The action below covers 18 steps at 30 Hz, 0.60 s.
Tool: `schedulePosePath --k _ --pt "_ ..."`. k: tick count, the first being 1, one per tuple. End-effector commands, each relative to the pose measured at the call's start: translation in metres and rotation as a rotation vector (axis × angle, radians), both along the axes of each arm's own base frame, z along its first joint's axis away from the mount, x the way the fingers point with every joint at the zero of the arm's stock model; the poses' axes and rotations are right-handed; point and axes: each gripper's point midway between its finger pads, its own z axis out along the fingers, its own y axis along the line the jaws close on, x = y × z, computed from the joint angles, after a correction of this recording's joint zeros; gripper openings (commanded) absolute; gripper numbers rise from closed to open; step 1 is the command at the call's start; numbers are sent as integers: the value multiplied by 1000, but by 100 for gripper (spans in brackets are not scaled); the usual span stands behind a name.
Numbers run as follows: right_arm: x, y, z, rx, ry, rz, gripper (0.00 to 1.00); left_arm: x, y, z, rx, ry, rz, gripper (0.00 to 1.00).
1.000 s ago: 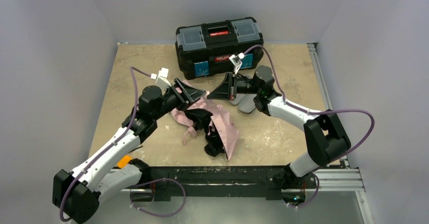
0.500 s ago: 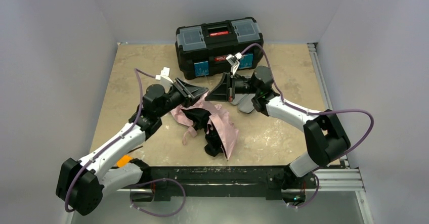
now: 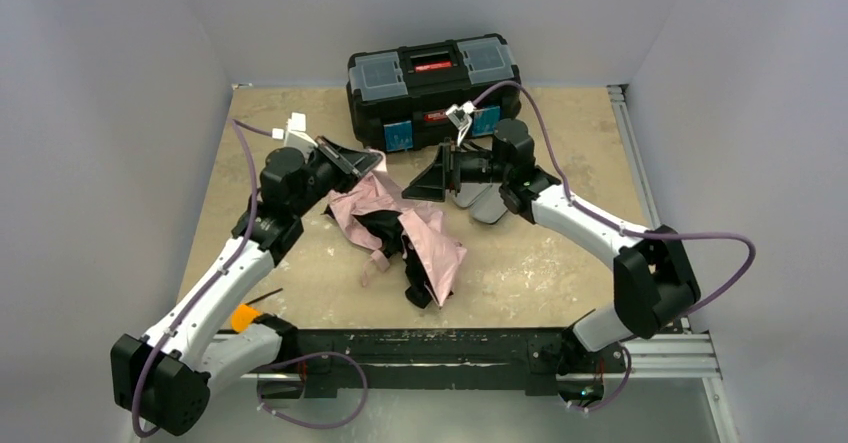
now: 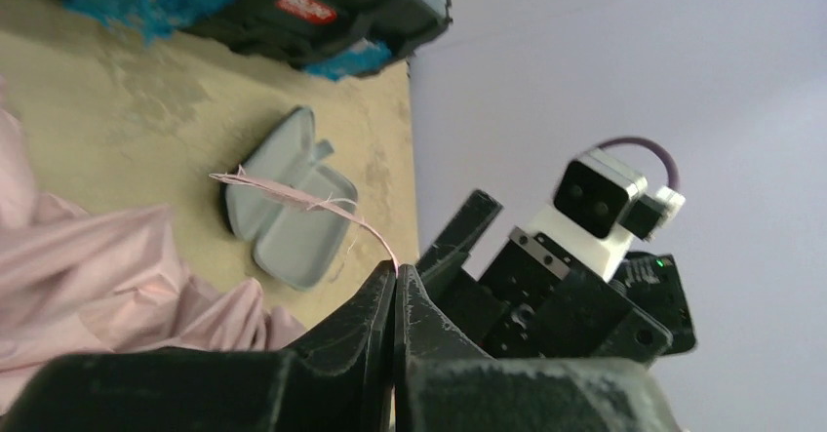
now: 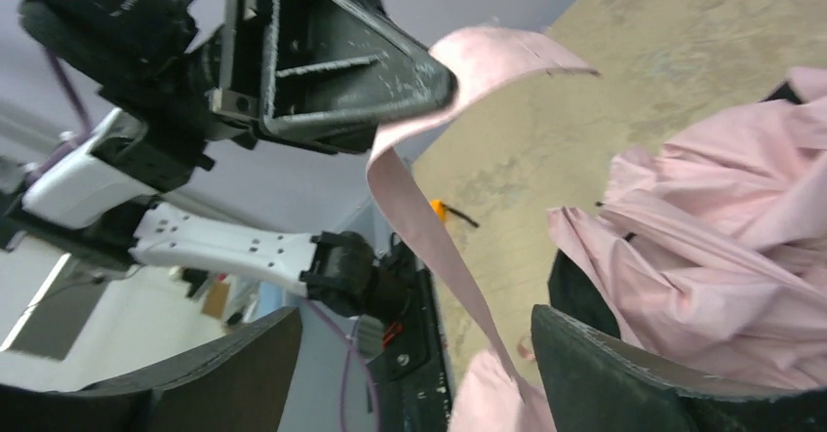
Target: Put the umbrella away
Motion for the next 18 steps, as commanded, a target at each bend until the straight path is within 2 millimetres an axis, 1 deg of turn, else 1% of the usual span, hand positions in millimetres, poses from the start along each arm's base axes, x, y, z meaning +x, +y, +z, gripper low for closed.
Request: schedulePosePath --k 1,3,5,6,7,9,11,12,16,18 --pt "30 -15 9 -110 -89 -213 91 13 27 19 142 -93 64 0" --pt "51 -28 -2 -178 -63 -348 95 18 30 17 169 -100 65 0" --pt "69 -38 -17 -244 -19 -452 95 21 32 13 193 -104 61 0" --pt "74 -39 -24 -266 -4 -471 94 23 32 9 205 -100 58 0" --pt "77 -37 -36 -292 14 -466 92 25 31 5 216 -99 50 0" --pt "76 -31 -51 -311 26 -410 88 29 29 -1 229 -102 35 0" --pt "70 -23 -66 -315 47 -355 87 33 27 -10 252 -91 21 0" --pt "67 -21 -75 -321 59 -333 85 37 26 -11 262 -104 14 0" --pt "45 -15 -111 -352 112 -228 78 56 28 -22 320 -101 6 0" --pt "34 -15 -123 -359 125 -191 77 66 28 -29 342 -96 -11 0"
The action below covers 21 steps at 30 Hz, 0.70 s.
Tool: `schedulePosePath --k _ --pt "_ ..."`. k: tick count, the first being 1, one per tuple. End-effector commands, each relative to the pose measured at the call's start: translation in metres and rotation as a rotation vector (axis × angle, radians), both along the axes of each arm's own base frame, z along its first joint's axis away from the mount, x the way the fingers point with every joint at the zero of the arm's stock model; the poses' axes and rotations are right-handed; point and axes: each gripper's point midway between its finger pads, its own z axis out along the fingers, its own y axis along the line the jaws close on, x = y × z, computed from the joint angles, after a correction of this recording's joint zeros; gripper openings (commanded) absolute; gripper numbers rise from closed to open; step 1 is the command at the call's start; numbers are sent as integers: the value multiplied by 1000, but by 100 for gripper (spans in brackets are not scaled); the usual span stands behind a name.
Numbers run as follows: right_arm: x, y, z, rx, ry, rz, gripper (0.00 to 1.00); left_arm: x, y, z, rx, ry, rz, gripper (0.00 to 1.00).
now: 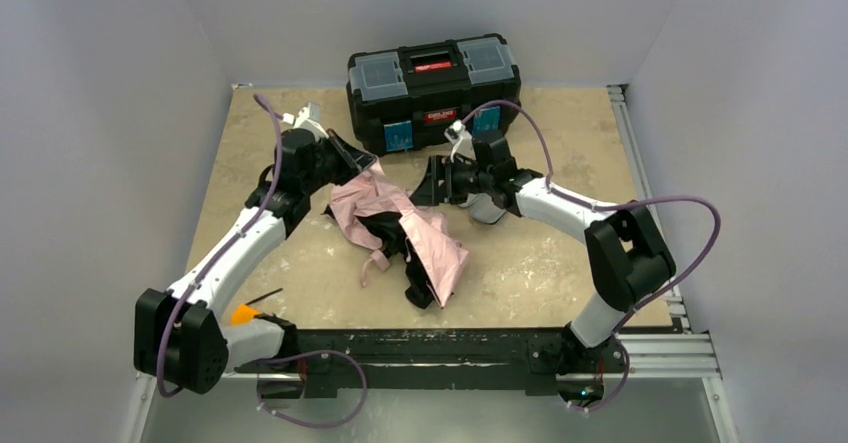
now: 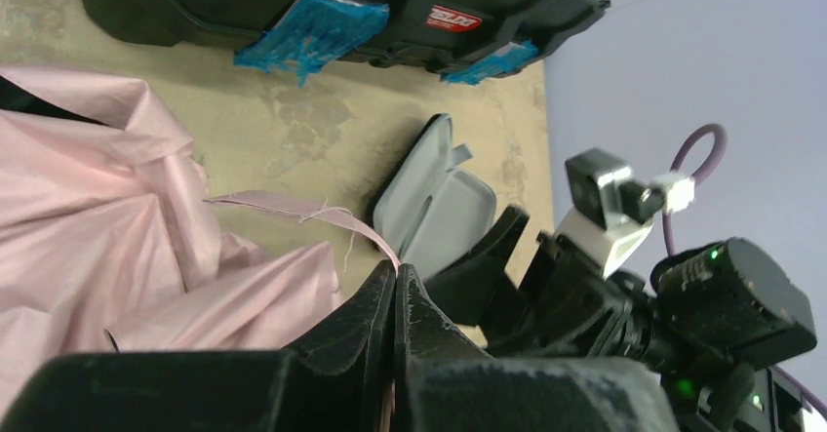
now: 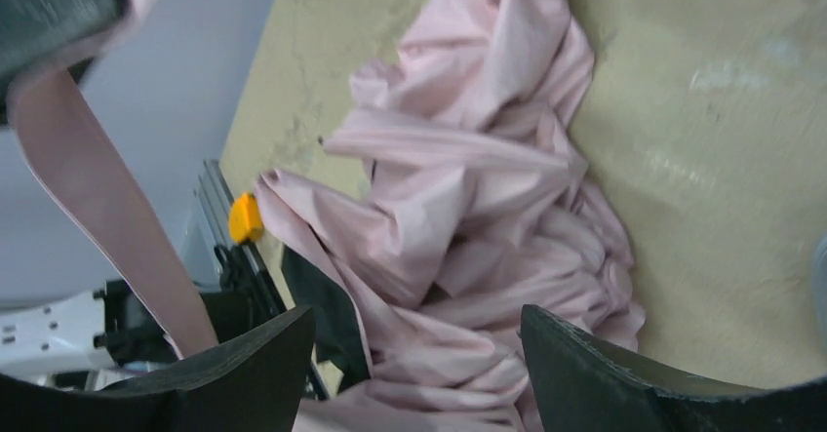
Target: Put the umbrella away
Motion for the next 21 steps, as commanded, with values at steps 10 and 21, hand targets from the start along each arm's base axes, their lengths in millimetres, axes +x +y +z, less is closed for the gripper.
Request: schedulePosePath --k 10,21 --pt "-8 9 69 114 -233 137 93 41 -8 25 101 -138 -135 0" --pt "10 44 97 288 -231 239 87 35 -15 29 87 -124 -179 0"
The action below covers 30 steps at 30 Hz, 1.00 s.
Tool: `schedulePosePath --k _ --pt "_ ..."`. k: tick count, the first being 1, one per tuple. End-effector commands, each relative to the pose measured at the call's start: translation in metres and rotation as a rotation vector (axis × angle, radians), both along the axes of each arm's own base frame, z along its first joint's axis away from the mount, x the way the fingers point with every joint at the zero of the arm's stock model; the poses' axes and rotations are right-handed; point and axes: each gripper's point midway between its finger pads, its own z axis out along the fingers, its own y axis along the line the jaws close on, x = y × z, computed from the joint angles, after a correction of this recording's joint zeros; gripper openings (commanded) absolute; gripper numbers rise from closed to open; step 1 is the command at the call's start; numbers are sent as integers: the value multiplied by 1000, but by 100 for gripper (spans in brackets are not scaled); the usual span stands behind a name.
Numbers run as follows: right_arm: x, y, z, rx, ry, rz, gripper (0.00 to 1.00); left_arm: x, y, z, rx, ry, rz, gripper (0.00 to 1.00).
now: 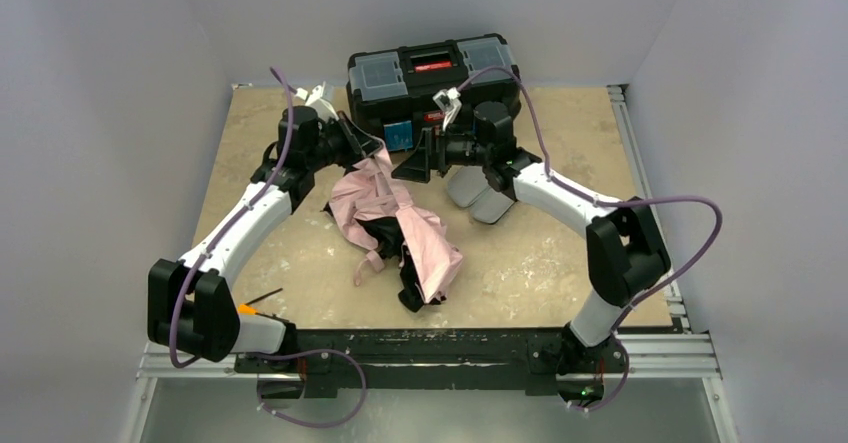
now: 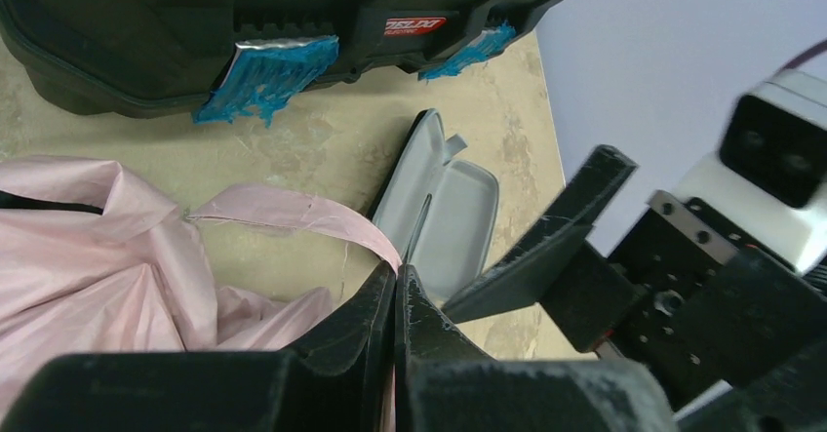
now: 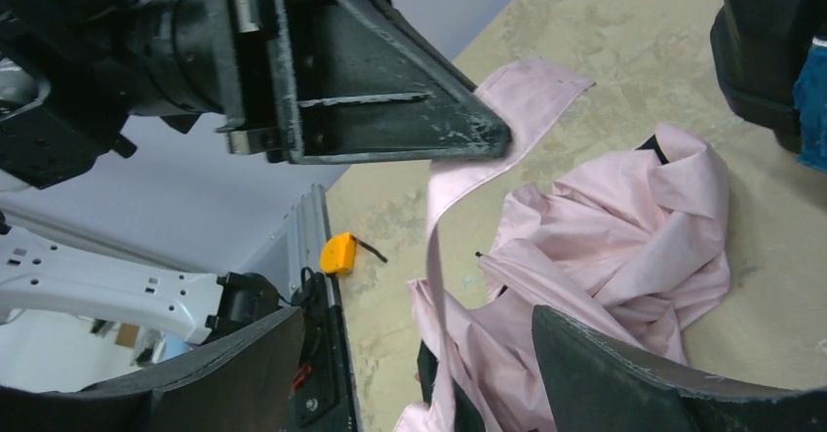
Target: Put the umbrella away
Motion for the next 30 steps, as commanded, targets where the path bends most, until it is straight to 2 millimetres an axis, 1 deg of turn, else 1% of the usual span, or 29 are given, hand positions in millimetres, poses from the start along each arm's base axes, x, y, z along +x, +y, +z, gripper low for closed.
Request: schedulePosePath --k 1,3,6,10,12,13,15,17,18,19,21,22,23,24,25,27,28,30 --pt "6 13 7 63 12 51 86 3 -1 23 -9 -64 -27 0" --pt "8 17 5 73 19 65 82 3 -2 24 -9 -66 -29 0" --pt "7 23 9 95 19 94 76 3 -2 23 -6 -61 -32 0" --pt "6 32 12 103 10 114 63 5 -3 23 -8 -59 -37 0" --pt "7 35 14 112 11 108 51 5 -3 22 -8 -58 -38 0" --pt "6 38 17 122 2 110 43 5 -3 21 -6 -55 -38 0" --pt "7 40 18 122 2 101 26 4 -3 22 -3 -55 -41 0" --pt "7 42 14 111 18 99 5 4 -3 21 2 -55 -44 0" --pt "9 42 10 101 29 89 0 2 -4 22 7 -55 -51 0" --pt "10 42 6 94 38 83 0 1 -3 21 17 -54 -59 3" --pt "12 41 1 81 51 70 0 -4 2 16 67 -31 -59 38" --pt "11 41 -1 77 53 71 0 -9 8 13 102 -16 -46 55" --pt "10 40 -3 72 54 73 0 -15 14 10 135 -10 -30 77" --pt "12 38 -6 67 57 60 0 -21 23 4 177 7 -11 89" --pt "15 37 -8 61 60 45 0 -28 31 -1 218 27 6 93" --pt "19 36 -12 54 67 40 0 -44 48 -14 301 80 37 89" --pt "21 37 -15 49 73 44 0 -53 53 -19 330 96 41 90" --pt "24 39 -19 42 85 55 0 -72 61 -23 375 78 30 94"
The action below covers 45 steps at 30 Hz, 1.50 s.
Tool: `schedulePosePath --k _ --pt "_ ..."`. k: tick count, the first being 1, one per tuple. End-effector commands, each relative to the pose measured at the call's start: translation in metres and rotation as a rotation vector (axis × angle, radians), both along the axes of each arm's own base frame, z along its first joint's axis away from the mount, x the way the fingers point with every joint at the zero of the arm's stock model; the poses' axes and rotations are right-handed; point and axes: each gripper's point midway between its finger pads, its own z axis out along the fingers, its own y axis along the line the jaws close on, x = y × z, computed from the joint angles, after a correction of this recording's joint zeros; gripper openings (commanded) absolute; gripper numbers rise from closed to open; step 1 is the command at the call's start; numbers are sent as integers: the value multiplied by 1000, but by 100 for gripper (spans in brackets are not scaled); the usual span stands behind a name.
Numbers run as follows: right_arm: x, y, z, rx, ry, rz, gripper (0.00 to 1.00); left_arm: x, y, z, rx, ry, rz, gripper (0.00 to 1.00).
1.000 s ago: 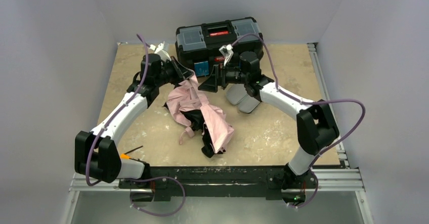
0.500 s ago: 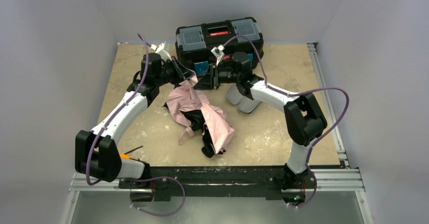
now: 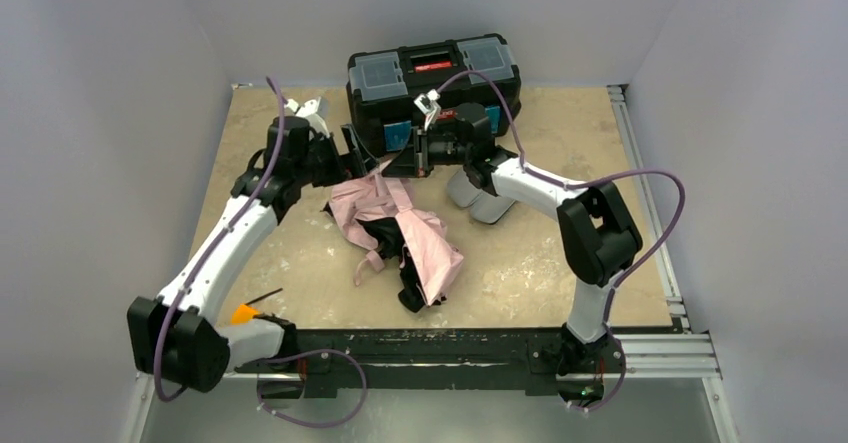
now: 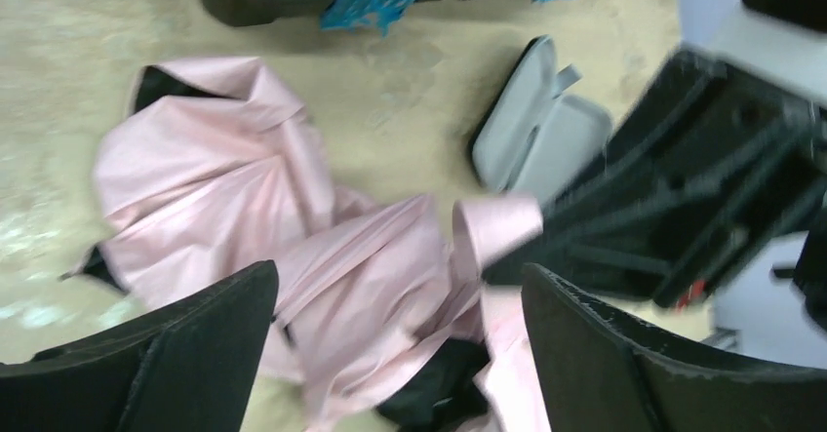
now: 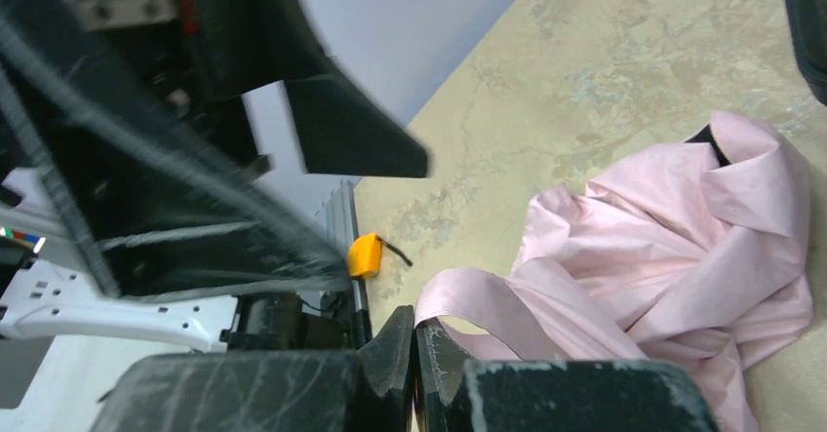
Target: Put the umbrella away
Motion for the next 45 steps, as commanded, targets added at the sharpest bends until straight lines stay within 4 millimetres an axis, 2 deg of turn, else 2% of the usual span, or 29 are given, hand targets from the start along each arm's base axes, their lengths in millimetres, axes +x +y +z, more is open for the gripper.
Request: schedulePosePath --k 1,5,8,11,13,16,24,27,31,37,42,45 --pt "17 4 2 -1 -26 -9 0 -43 32 -7 178 -22 1 98" --pt "22 8 5 5 -35 -2 0 -71 26 -23 279 -42 -75 100" --pt "24 12 4 11 -41 21 0 -82 6 -49 327 -12 -171 100" --pt "26 14 -5 4 -27 41 0 -79 2 -78 395 4 -172 100" --pt "27 13 -12 -6 -17 41 0 -76 -5 -90 403 -26 -200 100" --pt "30 11 -27 -32 3 34 0 -69 -23 -94 416 -120 -268 100" --pt "41 -3 -50 -70 36 9 0 -69 -42 -129 541 -134 -409 100" --pt "46 -9 -54 -74 39 1 0 -75 -48 -147 576 -72 -466 100" --pt "53 -19 -59 -74 49 12 0 -87 -66 -160 604 26 -562 100" --pt "49 -29 -74 -91 54 59 0 -110 -89 -184 702 106 -663 100" --pt "41 -33 -84 -111 62 69 0 -124 -94 -206 788 165 -658 91" --pt "37 -35 -90 -115 73 76 0 -134 -95 -221 837 177 -638 77"
